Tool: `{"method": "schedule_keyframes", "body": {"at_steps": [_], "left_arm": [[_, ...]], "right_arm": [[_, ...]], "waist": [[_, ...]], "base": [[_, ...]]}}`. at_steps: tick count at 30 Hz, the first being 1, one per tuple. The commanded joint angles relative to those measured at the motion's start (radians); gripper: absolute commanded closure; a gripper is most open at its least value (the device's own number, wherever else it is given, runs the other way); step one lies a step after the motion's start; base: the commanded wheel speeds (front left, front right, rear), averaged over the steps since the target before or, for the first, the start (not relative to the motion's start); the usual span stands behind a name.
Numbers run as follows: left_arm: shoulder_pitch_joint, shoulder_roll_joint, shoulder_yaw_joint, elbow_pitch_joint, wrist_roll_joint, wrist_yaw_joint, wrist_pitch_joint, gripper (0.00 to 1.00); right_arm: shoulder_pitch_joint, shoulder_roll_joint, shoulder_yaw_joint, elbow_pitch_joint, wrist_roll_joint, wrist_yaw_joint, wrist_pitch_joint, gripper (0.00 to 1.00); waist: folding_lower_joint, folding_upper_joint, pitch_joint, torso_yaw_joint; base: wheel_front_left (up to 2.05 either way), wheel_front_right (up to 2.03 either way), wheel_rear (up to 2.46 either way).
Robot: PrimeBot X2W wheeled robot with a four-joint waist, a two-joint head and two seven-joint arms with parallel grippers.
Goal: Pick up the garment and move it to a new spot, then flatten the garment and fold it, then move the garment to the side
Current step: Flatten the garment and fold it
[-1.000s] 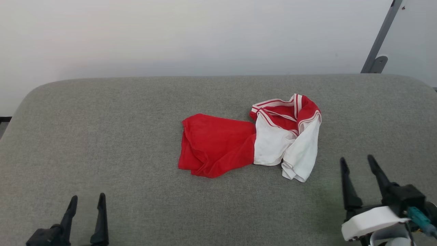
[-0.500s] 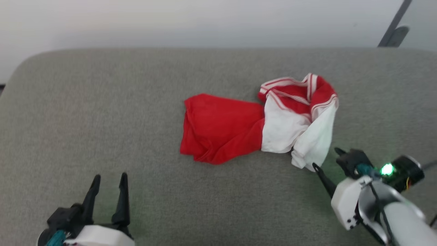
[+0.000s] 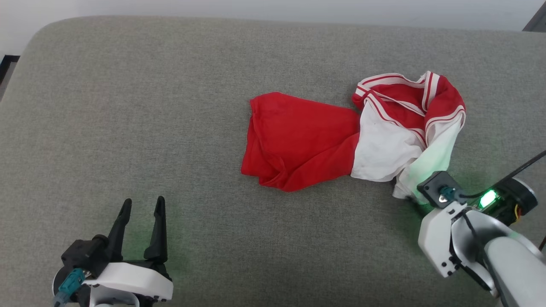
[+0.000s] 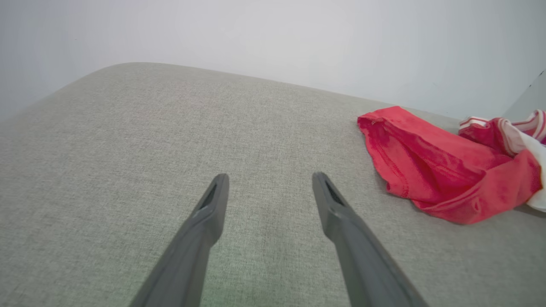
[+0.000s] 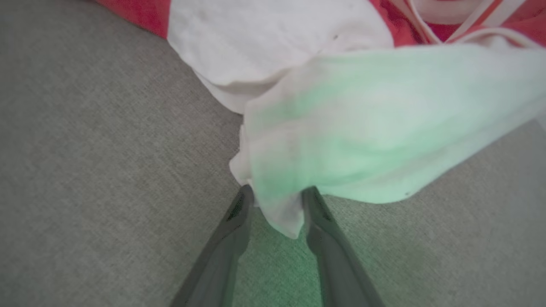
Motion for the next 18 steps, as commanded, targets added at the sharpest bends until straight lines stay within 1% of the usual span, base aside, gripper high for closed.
{"method": "schedule_keyframes", "body": {"at_steps": [1, 5, 8, 9, 13, 16, 18], "left_arm": [[-0.008, 0.004, 0.004, 0.001, -0.009, -0.002, -0.002, 0.00], [-0.004, 0.010, 0.007, 0.002, -0.010, -0.002, -0.002, 0.00], [-0.006, 0.014, 0.007, -0.002, -0.010, -0.002, -0.002, 0.00], [-0.006, 0.014, 0.007, -0.002, -0.010, -0.002, -0.002, 0.00], [-0.012, 0.019, -0.002, -0.007, -0.011, -0.002, -0.002, 0.00], [-0.023, 0.027, -0.006, -0.012, -0.017, -0.002, -0.002, 0.00], [-0.030, 0.026, -0.020, -0.010, -0.017, -0.002, -0.002, 0.00]], "right_arm": [[-0.008, 0.006, -0.013, -0.002, -0.008, -0.001, -0.011, 1.00], [0.006, 0.036, -0.087, 0.004, -0.023, -0.001, -0.044, 1.00], [0.030, 0.062, -0.187, -0.002, -0.027, -0.001, -0.061, 1.00], [0.030, 0.062, -0.187, -0.002, -0.027, -0.001, -0.061, 1.00], [0.057, 0.106, -0.374, -0.014, -0.007, -0.001, -0.080, 1.00], [0.055, 0.172, -0.514, 0.007, 0.047, -0.001, -0.087, 1.00], [0.038, 0.201, -0.585, 0.040, 0.089, -0.001, -0.082, 1.00]], "waist": [[0.0000, 0.0000, 0.001, -0.003], [0.0000, 0.0000, -0.002, -0.019], [0.0000, 0.0000, -0.002, -0.035], [0.0000, 0.0000, -0.002, -0.035], [0.0000, 0.0000, 0.005, -0.055], [0.0000, 0.0000, 0.019, -0.070], [0.0000, 0.0000, 0.029, -0.074]], "base": [[0.00, 0.00, 0.00], [0.00, 0.00, 0.00], [0.00, 0.00, 0.00], [0.00, 0.00, 0.00], [0.00, 0.00, 0.00], [0.00, 0.00, 0.00], [0.00, 0.00, 0.00]]}}
